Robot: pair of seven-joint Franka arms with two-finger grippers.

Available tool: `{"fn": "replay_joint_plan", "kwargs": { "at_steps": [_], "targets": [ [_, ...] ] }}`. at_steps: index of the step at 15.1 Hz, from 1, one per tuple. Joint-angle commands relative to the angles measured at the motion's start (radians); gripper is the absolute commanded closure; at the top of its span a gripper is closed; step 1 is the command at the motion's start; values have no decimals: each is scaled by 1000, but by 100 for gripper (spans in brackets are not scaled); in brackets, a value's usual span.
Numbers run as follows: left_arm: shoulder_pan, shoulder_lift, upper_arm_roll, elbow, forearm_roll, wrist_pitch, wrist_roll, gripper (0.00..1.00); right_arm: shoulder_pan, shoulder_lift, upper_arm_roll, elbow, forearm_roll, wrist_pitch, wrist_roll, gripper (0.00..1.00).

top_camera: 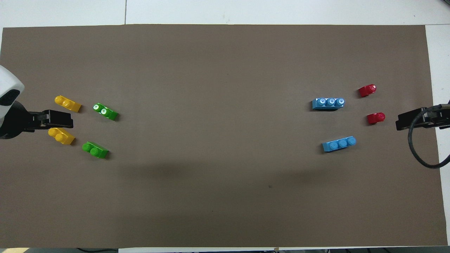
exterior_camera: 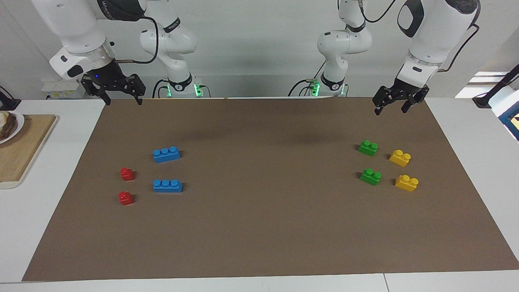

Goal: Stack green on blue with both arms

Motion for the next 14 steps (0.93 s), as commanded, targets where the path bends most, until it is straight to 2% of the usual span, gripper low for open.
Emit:
{"fn": "replay_joint_plan", "kwargs": {
  "at_steps": [1, 11, 14],
  "targets": [
    [-2, -12, 1, -5, -12, 3, -10, 0, -11, -29, 4, -31, 1, 7, -14, 0],
    [-2, -12, 1, -5, -12, 3, -8, 0, -15, -27, -5, -28, 1, 7, -60, 0],
    [-2, -14, 1, -5, -12, 3, -8, 0, -15, -30, -6, -53, 1, 77, 29, 0]
  ]
}}
